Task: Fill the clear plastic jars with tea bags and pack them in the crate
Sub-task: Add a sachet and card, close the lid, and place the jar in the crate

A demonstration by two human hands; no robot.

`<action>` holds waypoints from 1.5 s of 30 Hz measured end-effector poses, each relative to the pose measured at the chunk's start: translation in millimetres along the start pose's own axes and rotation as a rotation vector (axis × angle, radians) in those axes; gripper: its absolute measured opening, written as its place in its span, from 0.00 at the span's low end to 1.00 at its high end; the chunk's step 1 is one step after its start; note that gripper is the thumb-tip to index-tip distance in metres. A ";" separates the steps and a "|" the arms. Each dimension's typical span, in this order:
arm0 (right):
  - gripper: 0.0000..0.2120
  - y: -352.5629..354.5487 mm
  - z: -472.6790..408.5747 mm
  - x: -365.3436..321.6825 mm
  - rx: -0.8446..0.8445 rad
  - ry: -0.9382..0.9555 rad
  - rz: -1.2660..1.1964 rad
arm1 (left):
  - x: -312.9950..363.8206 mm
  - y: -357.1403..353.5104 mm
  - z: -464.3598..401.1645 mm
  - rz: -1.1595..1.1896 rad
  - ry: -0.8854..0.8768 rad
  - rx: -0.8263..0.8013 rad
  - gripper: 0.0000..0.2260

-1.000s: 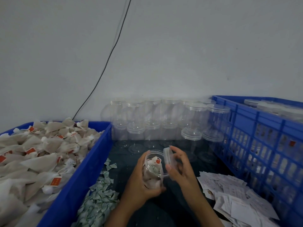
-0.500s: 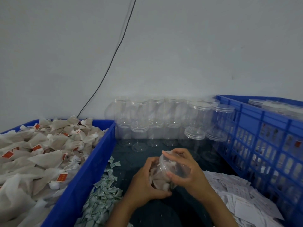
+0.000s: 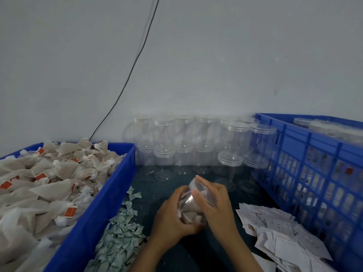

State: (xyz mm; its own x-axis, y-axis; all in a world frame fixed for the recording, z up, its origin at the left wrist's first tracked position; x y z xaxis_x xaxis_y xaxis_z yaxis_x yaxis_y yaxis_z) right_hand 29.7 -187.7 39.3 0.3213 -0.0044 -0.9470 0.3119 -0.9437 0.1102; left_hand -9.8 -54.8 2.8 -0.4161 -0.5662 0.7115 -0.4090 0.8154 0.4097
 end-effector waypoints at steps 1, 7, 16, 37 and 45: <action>0.20 2.1 -0.8 0.1 -0.083 -0.012 -0.052 | -1.5 1.1 0.0 0.013 0.010 0.000 0.37; 0.27 12.8 -5.0 1.2 -0.120 0.001 -0.016 | -0.5 8.7 1.6 -0.253 0.010 0.103 0.41; 0.43 0.0 -13.2 -4.7 -0.185 -0.085 -0.246 | -1.8 20.8 -5.9 0.044 0.078 -0.030 0.39; 0.41 5.8 -24.0 -38.8 -0.003 -0.197 -0.274 | 46.5 6.4 -17.5 -0.037 0.112 0.249 0.36; 0.36 32.1 -32.4 -65.2 -0.098 -0.409 -0.250 | 93.9 -4.2 -73.9 0.272 0.112 0.263 0.36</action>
State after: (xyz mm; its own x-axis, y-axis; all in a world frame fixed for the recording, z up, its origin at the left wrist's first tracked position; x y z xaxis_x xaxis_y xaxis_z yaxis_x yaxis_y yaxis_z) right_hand 47.8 -207.1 114.3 -0.1460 0.0706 -0.9868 0.4236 -0.8969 -0.1268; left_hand 12.9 -102.5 110.1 -0.4524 -0.3050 0.8381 -0.4963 0.8669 0.0476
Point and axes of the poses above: each hand's wrist, its own z-axis away from the middle knuckle, its own y-axis out of the back of the hand, x = y × z, the point moved 4 cm from there along -z, towards the middle knuckle, and after that the axes turned 9 degrees about -y, right-handed, at the moved point
